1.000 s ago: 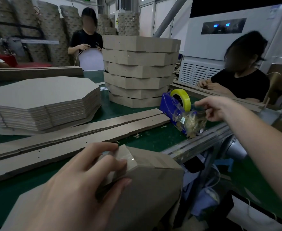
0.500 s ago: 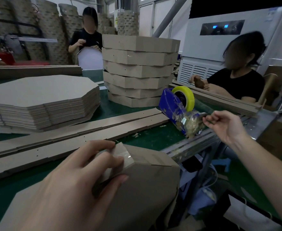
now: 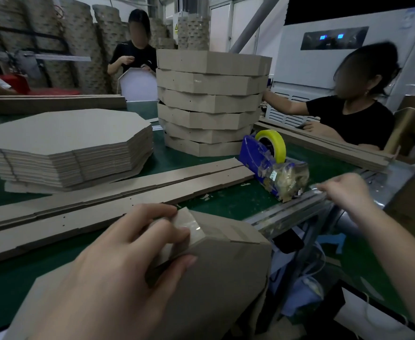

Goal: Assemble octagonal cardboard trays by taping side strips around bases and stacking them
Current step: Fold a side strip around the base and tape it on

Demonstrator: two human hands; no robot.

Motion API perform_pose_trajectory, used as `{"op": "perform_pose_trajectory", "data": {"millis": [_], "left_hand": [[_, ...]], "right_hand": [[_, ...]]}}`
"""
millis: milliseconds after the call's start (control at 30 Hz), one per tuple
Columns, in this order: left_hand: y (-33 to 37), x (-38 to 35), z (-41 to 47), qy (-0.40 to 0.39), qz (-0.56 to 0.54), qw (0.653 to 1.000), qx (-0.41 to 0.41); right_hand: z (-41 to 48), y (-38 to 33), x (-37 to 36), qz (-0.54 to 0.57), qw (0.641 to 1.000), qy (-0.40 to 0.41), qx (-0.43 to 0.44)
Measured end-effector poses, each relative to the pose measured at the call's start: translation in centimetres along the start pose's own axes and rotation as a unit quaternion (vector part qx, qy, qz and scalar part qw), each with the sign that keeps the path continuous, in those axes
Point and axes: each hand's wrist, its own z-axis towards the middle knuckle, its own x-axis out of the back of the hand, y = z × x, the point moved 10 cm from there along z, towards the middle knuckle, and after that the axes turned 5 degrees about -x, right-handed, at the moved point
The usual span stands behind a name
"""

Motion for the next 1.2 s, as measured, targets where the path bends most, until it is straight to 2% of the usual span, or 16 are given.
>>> {"op": "perform_pose_trajectory", "data": {"millis": [33, 67, 133, 200, 233, 300, 367, 433, 567, 733, 833, 900, 967, 1000, 1033, 1200], "left_hand": [[0.0, 0.0, 0.0, -0.002, 0.001, 1.000, 0.004], [0.1, 0.0, 0.0, -0.003, 0.001, 1.000, 0.008], [0.0, 0.2, 0.0, 0.002, 0.003, 1.000, 0.019], [0.0, 0.4, 0.0, 0.008, 0.010, 1.000, 0.022], [0.1, 0.4, 0.0, 0.011, 0.013, 1.000, 0.023], [0.1, 0.5, 0.0, 0.009, 0.013, 1.000, 0.026], [0.2, 0.5, 0.0, 0.003, 0.015, 0.999, 0.030], [0.1, 0.6, 0.0, 0.005, 0.015, 0.999, 0.029], [0.0, 0.8, -0.1, 0.009, 0.028, 0.999, 0.033], [-0.2, 1.2, -0.8, 0.011, 0.014, 0.999, 0.047], [-1.5, -0.3, 0.5, -0.044, -0.021, 0.994, 0.094], [-1.2, -1.6, -0.8, -0.092, -0.008, 0.995, 0.048], [-2.2, -2.7, -0.8, -0.115, -0.045, 0.990, 0.061], [-2.2, -1.8, 0.0, -0.072, -0.018, 0.994, 0.075], [-1.0, -0.8, -0.1, -0.056, -0.022, 0.997, 0.053], [-0.8, -0.5, -0.5, -0.059, -0.005, 0.997, 0.058]], "right_hand": [[-0.7, -1.3, 1.4, -0.124, 0.991, 0.048, 0.032], [-1.8, -2.9, 2.3, -0.186, 0.977, 0.078, 0.073], [-4.9, -7.0, 2.5, -0.153, 0.975, 0.062, 0.148], [-9.0, -11.6, 0.9, -0.085, 0.970, -0.044, 0.221], [-11.5, -14.1, -0.4, -0.069, 0.954, -0.119, 0.266], [-17.5, -18.3, -2.9, -0.033, 0.898, -0.287, 0.331], [-22.3, -20.5, -4.9, 0.016, 0.828, -0.443, 0.343], [-24.9, -21.4, -6.8, 0.020, 0.781, -0.528, 0.335], [-25.4, -21.5, -9.6, -0.061, 0.766, -0.550, 0.327], [-25.1, -21.0, -10.5, -0.094, 0.764, -0.559, 0.307], [-25.1, -20.9, -10.7, -0.099, 0.761, -0.564, 0.305], [-25.1, -20.9, -10.8, -0.100, 0.759, -0.566, 0.306], [-25.3, -21.0, -10.8, -0.102, 0.754, -0.571, 0.308], [-25.3, -21.0, -10.8, -0.103, 0.751, -0.574, 0.309], [-25.4, -21.0, -10.9, -0.104, 0.749, -0.576, 0.309], [-25.6, -21.0, -11.0, -0.112, 0.743, -0.581, 0.314]]}}
